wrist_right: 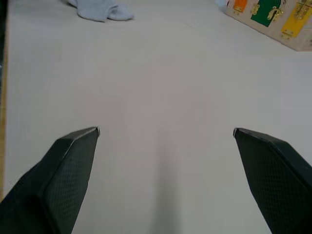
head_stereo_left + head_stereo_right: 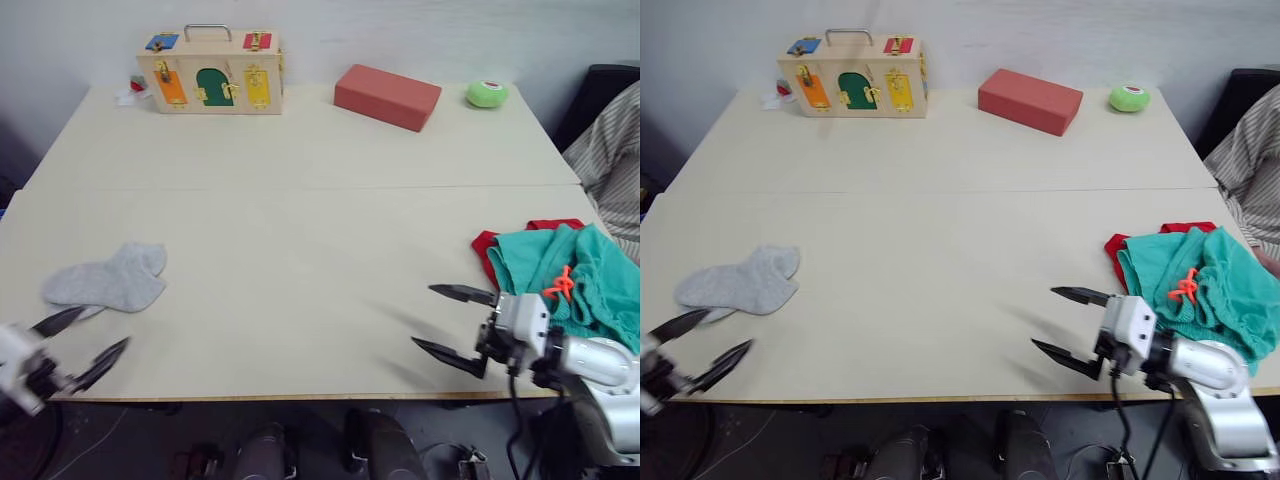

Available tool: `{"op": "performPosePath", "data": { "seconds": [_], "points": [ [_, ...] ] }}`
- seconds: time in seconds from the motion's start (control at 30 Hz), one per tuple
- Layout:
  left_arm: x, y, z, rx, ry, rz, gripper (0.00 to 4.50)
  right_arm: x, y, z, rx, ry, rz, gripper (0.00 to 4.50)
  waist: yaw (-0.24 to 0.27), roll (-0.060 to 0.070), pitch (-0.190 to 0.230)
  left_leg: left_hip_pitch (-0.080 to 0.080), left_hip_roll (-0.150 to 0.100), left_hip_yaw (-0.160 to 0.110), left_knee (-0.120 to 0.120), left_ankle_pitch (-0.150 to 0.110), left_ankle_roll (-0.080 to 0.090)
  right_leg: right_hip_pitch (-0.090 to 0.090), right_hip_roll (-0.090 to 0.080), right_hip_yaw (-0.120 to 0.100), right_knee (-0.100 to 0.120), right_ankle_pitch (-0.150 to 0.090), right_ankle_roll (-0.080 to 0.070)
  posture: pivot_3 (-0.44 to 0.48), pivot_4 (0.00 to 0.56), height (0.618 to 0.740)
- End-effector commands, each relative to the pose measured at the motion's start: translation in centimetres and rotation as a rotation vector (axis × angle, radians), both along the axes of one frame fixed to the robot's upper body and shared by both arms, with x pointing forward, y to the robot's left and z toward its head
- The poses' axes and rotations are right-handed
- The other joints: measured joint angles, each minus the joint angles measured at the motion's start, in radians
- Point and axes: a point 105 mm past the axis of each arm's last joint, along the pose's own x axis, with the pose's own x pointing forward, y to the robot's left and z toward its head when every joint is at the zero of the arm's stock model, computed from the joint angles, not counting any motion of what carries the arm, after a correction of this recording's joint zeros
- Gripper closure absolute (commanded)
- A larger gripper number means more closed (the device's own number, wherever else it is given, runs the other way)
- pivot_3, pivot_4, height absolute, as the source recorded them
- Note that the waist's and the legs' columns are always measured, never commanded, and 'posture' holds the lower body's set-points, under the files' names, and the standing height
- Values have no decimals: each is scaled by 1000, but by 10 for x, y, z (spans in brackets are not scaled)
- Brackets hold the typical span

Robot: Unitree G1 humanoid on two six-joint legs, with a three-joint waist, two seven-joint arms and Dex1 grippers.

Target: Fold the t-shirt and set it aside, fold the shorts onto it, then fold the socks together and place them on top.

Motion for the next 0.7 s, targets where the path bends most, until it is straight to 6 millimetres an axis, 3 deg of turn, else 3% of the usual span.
{"op": "performPosePath", "data": {
  "seconds": [0.03, 0.17, 0.27, 0.47, 0.57, 0.7],
  "points": [
    [-25, 33, 2, -25, -6, 183, 0, 1, 8, 5, -1, -63, 15, 27, 3, -2, -1, 0, 0, 0, 0, 0, 0, 0, 0, 0, 0, 0, 0, 0, 150, 740],
    [-44, 52, -11, -86, 78, 305, 0, -2, 18, 9, 59, -52, 51, 27, 6, -5, -3, 0, 0, -1, 0, -4, 6, 0, 0, -1, 0, -1, -1, 0, 150, 740],
    [-17, 44, 7, -94, 46, 261, 0, -10, 27, 23, 113, -51, 104, 27, 10, -7, -3, 0, 0, -2, 0, -4, 6, 0, 0, -1, 0, -1, -2, 0, 150, 740],
    [52, -7, 22, 44, 193, 26, 0, -18, 46, 38, 152, -44, 171, 27, 29, -9, -4, 1, 0, -4, 0, -3, 4, 1, -1, -3, 2, -1, -3, 0, 150, 740],
    [67, -23, 12, 118, 311, -52, 0, -14, 48, 41, 161, -30, 166, 27, 16, -8, -4, 0, 0, -2, 0, -1, -2, 0, -1, -2, 2, -1, -3, 0, 150, 740],
    [80, -19, 4, 187, 409, -60, 0, -16, 50, 41, 160, 6, 176, 27, -4, -8, -4, 0, 1, 1, -4, 0, 0, -2, 1, -2, 2, -2, -4, 0, 150, 740]
  ]
}}
